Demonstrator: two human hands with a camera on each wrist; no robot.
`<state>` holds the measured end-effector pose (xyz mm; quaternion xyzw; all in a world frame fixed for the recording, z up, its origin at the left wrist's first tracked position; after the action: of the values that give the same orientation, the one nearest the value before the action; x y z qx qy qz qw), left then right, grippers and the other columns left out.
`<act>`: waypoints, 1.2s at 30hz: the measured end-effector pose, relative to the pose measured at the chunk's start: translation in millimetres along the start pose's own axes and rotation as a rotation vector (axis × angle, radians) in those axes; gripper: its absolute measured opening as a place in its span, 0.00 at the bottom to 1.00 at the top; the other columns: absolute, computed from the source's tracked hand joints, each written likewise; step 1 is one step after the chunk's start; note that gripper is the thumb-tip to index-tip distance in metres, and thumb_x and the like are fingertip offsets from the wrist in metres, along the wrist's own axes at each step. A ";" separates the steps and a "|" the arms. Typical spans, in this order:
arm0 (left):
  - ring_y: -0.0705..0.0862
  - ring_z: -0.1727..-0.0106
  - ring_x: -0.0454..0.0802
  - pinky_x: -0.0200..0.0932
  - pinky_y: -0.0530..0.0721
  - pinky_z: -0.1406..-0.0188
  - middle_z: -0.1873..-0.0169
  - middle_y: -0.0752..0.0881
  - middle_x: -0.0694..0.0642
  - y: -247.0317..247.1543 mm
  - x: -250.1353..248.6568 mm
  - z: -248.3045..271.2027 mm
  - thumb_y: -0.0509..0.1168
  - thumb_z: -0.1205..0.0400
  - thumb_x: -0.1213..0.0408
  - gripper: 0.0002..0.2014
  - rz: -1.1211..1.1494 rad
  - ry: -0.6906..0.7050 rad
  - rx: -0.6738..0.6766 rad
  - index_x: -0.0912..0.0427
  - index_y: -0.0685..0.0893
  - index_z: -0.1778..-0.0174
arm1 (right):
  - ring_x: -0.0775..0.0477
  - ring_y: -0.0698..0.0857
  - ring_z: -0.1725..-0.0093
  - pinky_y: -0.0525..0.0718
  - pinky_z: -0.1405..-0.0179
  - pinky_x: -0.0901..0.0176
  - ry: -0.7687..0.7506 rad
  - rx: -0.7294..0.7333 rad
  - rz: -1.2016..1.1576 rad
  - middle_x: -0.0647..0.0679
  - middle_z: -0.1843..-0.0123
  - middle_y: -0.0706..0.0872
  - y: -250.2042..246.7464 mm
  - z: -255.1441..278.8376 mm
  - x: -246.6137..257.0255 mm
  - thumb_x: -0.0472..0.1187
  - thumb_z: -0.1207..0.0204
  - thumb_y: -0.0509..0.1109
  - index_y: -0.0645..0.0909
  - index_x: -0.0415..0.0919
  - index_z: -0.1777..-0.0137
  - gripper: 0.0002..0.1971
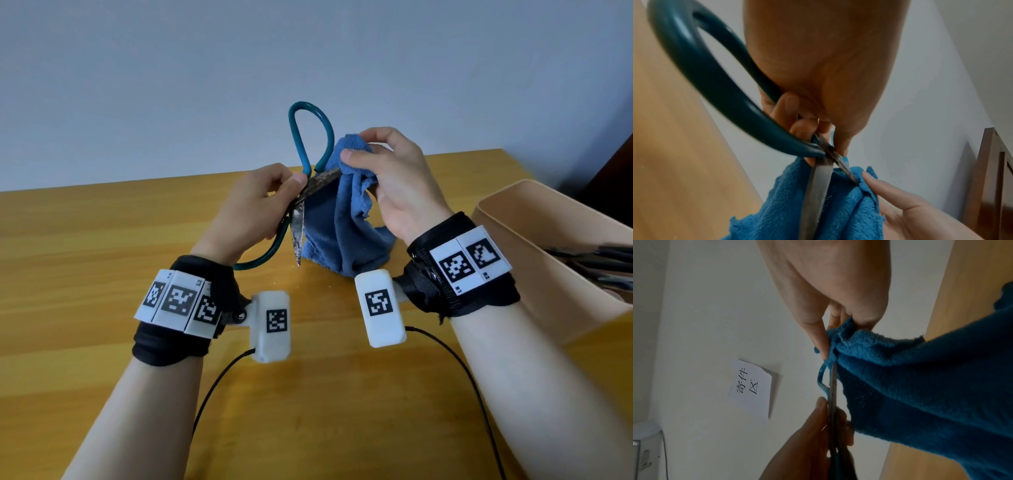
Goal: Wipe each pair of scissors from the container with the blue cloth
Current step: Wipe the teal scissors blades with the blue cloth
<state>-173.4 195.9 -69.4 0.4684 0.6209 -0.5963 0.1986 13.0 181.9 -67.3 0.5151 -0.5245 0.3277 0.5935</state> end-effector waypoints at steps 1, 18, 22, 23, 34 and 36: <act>0.71 0.81 0.41 0.34 0.70 0.81 0.66 0.82 0.64 0.0 0.9 -0.5 0.61 0.10 0.51 0.18 -0.006 0.004 -0.012 0.64 0.81 0.54 | 0.46 0.87 0.54 0.87 0.53 0.56 -0.005 0.014 -0.003 0.42 0.53 0.88 1.8 1.1 0.8 0.25 0.25 0.75 0.80 0.41 0.50 0.12; 0.78 0.77 0.46 0.42 0.81 0.75 0.65 0.80 0.57 19.2 -4.2 7.9 0.49 0.07 0.49 0.16 0.077 -0.068 0.182 0.58 0.69 0.52 | 0.50 0.87 0.57 0.87 0.56 0.60 -0.259 -0.123 0.035 0.44 0.58 0.86 7.0 12.7 10.5 0.24 0.28 0.77 0.80 0.41 0.55 0.13; 0.81 0.66 0.45 0.41 0.83 0.66 0.61 0.81 0.53 21.7 -6.6 9.9 0.49 0.06 0.51 0.14 0.089 -0.057 0.219 0.55 0.71 0.52 | 0.51 0.88 0.58 0.87 0.56 0.60 -0.275 -0.140 0.042 0.46 0.59 0.87 6.0 12.3 9.1 0.24 0.28 0.77 0.80 0.41 0.55 0.12; 0.81 0.63 0.42 0.38 0.82 0.62 0.60 0.81 0.50 21.6 -5.9 9.1 0.50 0.07 0.52 0.14 0.083 -0.049 0.205 0.55 0.73 0.51 | 0.50 0.88 0.58 0.88 0.55 0.58 -0.269 -0.144 0.035 0.46 0.59 0.87 5.6 11.7 8.0 0.24 0.28 0.77 0.80 0.41 0.54 0.12; 0.85 0.55 0.46 0.34 0.83 0.56 0.54 0.85 0.57 12.1 6.8 -2.8 0.63 0.11 0.59 0.11 0.321 -0.057 -0.102 0.61 0.88 0.47 | 0.42 0.87 0.54 0.89 0.44 0.39 -0.204 -0.154 0.005 0.41 0.56 0.86 1.3 7.2 6.1 0.25 0.27 0.76 0.80 0.41 0.53 0.12; 0.84 0.58 0.43 0.35 0.82 0.58 0.58 0.87 0.53 4.1 8.7 -3.8 0.64 0.11 0.57 0.10 0.287 -0.061 -0.196 0.54 0.88 0.54 | 0.41 0.87 0.54 0.88 0.45 0.40 -0.172 -0.137 0.034 0.40 0.55 0.85 0.9 6.6 4.6 0.25 0.26 0.76 0.79 0.41 0.51 0.13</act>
<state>-173.1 201.7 -77.9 0.5124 0.5966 -0.5122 0.3452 11.4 175.1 -63.1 0.4906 -0.6034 0.2553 0.5745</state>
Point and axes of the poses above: each hand's wrist, its own z-axis away from the middle knuckle, its own y-axis out of the palm, x = y × z, the point moved 5 cm from there along -z, towards the middle knuckle
